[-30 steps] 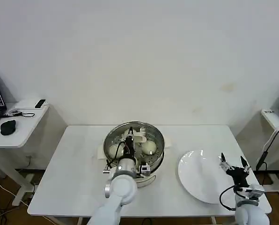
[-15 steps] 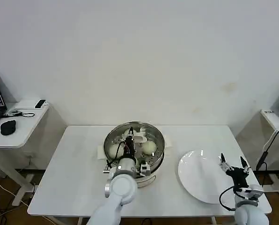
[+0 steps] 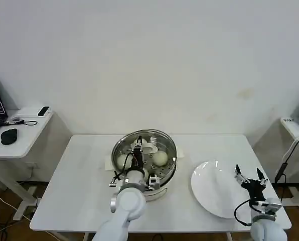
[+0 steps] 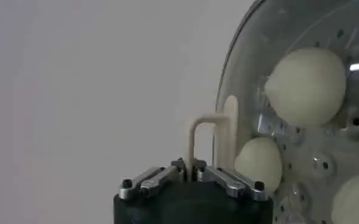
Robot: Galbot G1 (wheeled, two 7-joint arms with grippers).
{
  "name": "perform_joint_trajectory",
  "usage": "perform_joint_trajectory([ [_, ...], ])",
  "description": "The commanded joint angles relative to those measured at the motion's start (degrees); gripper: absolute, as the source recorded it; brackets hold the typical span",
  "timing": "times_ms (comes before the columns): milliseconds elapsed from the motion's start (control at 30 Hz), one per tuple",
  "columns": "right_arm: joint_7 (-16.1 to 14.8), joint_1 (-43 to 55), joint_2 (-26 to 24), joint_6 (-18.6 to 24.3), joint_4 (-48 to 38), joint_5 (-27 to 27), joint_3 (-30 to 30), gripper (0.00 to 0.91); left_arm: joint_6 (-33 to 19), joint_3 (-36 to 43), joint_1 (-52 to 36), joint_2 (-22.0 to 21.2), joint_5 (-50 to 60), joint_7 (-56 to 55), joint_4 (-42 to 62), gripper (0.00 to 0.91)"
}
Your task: Take steamed baozi put them in steamer then cover it.
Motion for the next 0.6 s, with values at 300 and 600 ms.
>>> perform_joint_trajectory([
  [300, 0.0, 0.0, 0.1, 0.0, -0.1, -0.2, -0.1, 0.907, -0.2, 0.4, 1.2, 0.9, -1.2, 1.2, -4.8, 0.907],
  [600, 0.0, 0.0, 0.1, 0.2, -0.2, -0.2, 0.0, 0.907, -0.2, 1.0, 1.8, 1.3, -2.2, 2.3, -6.6, 0.907],
])
